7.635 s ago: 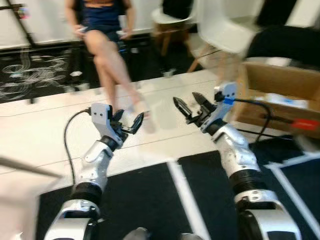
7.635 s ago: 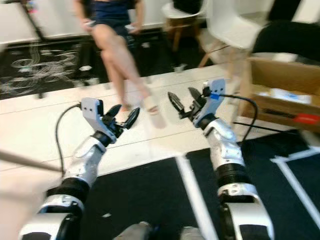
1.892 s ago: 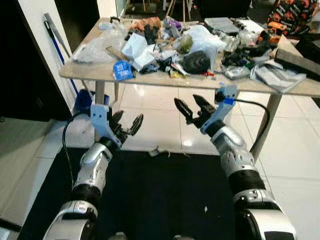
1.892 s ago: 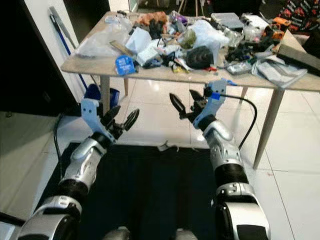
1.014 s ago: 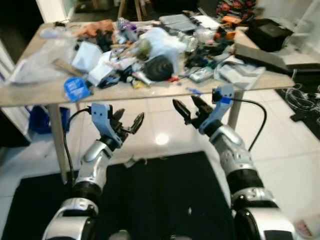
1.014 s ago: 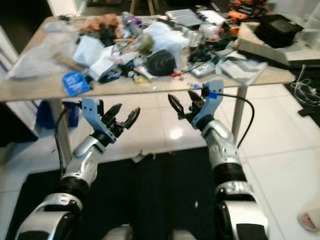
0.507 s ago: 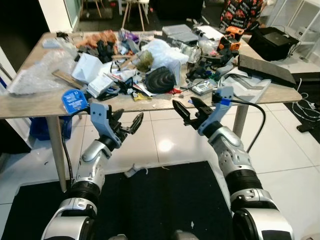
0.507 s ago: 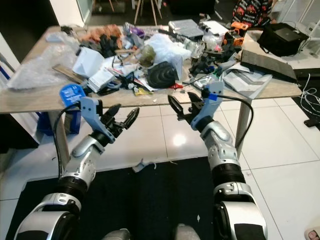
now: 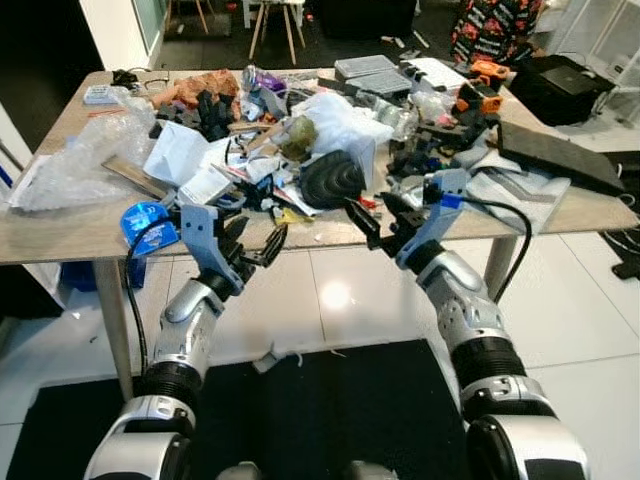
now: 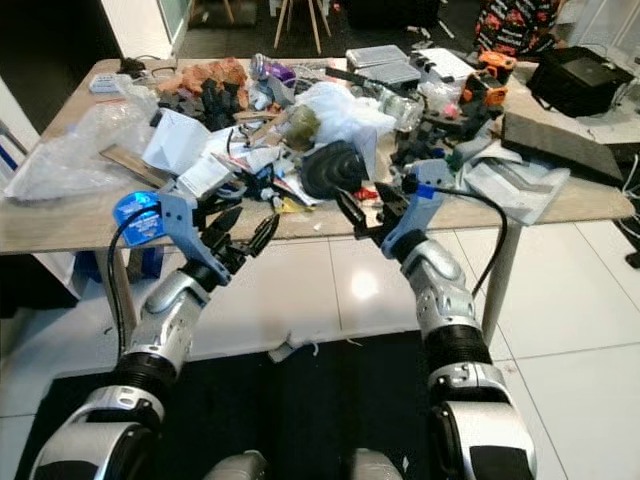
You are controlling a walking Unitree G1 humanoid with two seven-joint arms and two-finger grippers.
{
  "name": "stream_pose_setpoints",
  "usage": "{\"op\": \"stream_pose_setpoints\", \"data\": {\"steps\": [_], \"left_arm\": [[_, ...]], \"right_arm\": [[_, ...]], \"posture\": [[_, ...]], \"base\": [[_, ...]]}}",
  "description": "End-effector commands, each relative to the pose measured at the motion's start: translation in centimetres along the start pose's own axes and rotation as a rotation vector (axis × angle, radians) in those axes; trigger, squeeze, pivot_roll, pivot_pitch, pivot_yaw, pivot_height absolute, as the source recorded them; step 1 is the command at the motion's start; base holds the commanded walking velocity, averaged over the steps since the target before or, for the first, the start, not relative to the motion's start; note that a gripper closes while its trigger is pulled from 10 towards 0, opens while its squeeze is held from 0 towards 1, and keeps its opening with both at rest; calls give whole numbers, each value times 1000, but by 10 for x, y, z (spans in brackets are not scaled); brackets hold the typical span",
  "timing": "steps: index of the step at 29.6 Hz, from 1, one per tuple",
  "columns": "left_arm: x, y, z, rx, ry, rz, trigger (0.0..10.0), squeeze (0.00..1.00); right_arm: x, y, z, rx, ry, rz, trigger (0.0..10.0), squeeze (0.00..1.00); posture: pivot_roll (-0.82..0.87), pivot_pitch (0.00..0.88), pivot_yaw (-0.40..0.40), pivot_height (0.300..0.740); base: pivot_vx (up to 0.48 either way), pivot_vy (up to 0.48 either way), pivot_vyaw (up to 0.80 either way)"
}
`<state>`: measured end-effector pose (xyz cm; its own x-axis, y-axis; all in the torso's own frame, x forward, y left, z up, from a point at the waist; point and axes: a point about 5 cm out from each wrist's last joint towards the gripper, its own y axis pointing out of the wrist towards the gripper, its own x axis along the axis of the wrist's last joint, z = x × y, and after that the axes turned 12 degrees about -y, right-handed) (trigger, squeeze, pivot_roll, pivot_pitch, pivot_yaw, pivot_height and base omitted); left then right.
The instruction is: Picking trash to rubbish bin
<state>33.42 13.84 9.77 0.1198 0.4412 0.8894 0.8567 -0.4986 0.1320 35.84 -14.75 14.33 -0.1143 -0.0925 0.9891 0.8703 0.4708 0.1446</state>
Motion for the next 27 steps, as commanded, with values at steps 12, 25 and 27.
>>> {"op": "stream_pose_setpoints", "data": {"steps": [12, 25, 27], "left_arm": [[-3, -1, -1, -3, 5, 13, 10000, 0], [2, -9, -13, -182, -36, -75, 10000, 0], [2, -10, -14, -199, -34, -80, 10000, 0]], "right_arm": [[4, -4, -21, -99, 27, 28, 10000, 0], [-4, -25, -62, -165, 72, 245, 10000, 0], [-4, -25, -62, -146, 79, 244, 10000, 0]], "posture": [[-20, 22, -5, 740], [-20, 24, -4, 740], [-20, 24, -4, 740]], "base": [[303, 0, 0], [158, 0, 0], [0, 0, 0]]}}
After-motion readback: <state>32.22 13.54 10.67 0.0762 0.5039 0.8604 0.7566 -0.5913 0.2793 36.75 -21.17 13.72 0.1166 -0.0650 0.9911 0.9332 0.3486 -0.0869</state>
